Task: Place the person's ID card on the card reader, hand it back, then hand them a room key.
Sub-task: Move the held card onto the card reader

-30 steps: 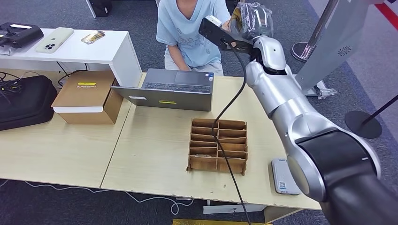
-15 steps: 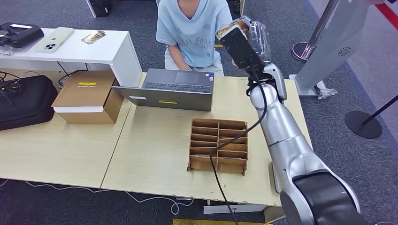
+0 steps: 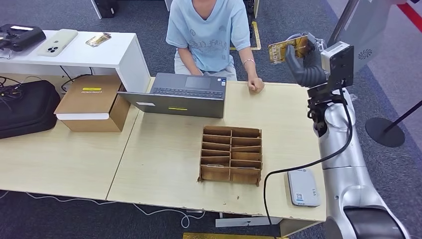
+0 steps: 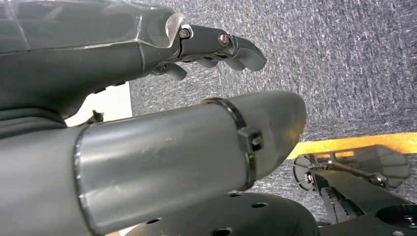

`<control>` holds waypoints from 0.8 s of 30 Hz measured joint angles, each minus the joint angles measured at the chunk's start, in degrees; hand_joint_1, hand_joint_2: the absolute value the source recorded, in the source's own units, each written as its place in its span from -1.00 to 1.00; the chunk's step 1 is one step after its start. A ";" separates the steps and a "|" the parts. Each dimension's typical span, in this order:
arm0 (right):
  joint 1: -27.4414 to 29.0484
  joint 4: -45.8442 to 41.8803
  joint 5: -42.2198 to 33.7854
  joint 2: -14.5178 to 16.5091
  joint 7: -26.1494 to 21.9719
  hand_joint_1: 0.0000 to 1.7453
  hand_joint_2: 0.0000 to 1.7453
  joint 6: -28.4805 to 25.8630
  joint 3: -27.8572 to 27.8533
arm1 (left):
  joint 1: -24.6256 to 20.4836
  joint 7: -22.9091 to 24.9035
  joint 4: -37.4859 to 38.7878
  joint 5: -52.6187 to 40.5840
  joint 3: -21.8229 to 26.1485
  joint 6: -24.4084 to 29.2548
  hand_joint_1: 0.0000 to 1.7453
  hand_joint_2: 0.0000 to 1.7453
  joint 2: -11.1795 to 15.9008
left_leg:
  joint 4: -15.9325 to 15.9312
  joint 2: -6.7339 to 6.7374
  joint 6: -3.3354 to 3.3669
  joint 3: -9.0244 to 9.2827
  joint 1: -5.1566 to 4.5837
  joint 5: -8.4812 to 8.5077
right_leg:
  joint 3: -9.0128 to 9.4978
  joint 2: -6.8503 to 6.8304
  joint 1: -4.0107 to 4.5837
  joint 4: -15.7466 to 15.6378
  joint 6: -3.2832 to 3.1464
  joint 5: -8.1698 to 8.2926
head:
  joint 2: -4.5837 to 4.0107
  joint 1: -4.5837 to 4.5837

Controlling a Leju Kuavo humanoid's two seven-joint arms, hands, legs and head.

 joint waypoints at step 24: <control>23.60 3.81 -15.48 -17.88 -5.09 1.00 1.00 10.46 -9.89 | 0.80 -0.87 0.00 2.33 3.75 2.06 -1.00 -1.00 -1.20 | 0.02 -0.27 0.26 -0.10 -0.05 -0.22 | 0.08 -0.35 0.00 -0.12 0.24 -0.19 | 0.00 -0.03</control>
